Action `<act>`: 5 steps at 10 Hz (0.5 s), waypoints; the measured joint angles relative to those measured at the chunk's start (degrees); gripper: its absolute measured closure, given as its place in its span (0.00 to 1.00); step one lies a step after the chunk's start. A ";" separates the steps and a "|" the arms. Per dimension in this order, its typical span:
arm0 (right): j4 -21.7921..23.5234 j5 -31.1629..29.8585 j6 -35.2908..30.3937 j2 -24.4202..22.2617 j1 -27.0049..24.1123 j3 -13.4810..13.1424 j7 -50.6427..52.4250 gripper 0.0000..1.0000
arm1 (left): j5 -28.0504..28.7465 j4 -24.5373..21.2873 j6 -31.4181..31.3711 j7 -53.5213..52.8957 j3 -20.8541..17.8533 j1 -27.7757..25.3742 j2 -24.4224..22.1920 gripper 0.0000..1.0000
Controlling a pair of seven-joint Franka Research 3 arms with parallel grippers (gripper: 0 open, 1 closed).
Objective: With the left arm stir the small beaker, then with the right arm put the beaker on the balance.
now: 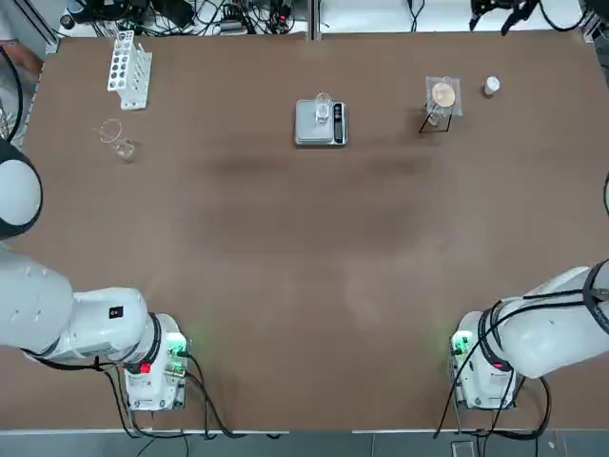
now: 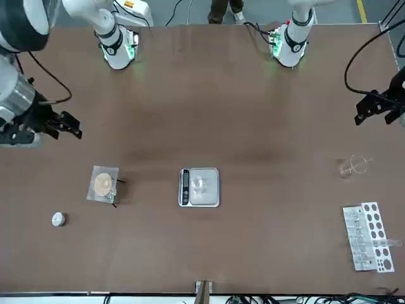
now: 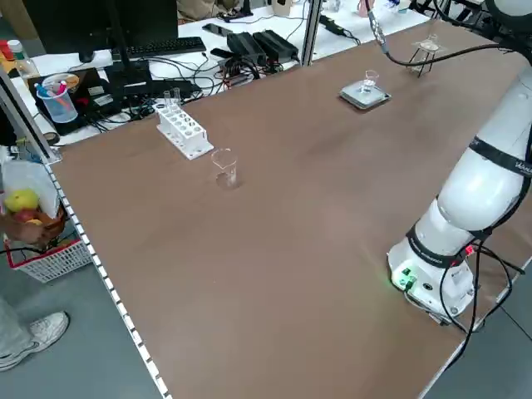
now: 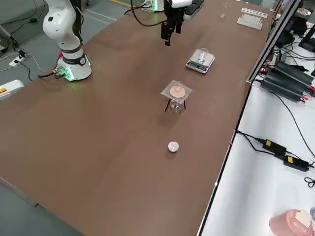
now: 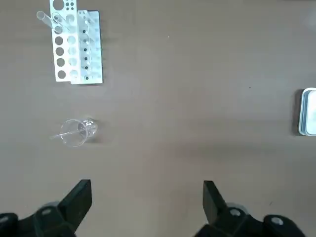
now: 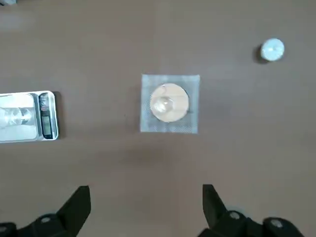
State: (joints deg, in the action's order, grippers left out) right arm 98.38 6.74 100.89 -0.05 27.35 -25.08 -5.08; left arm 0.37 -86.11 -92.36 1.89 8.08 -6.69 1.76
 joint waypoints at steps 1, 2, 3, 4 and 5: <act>-0.34 -0.32 -0.85 -0.56 -0.14 0.00 -0.03 0.00 | 0.00 0.00 0.00 0.00 0.00 0.00 0.00 0.00; -0.71 -0.64 -1.80 -0.98 -0.32 -0.02 -0.09 0.00 | 0.00 0.00 0.00 0.00 0.00 0.00 0.00 0.00; -1.64 -1.51 -3.32 -1.21 -0.90 -0.04 -0.10 0.00 | 0.00 0.00 0.00 0.00 0.00 0.00 0.00 0.00; -3.03 -2.26 -5.38 -1.41 -1.47 -0.09 -0.10 0.00 | 0.00 0.00 0.00 0.00 -0.01 0.00 0.00 0.00; -4.60 -2.61 -7.34 -1.60 -1.83 -0.10 -0.14 0.00 | 0.00 0.00 0.00 0.00 -0.01 0.00 0.00 0.00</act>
State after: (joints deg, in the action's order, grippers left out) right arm 93.78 4.13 93.55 -1.65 25.52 -25.18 -5.22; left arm 0.36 -86.11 -92.36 1.88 8.07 -6.70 1.76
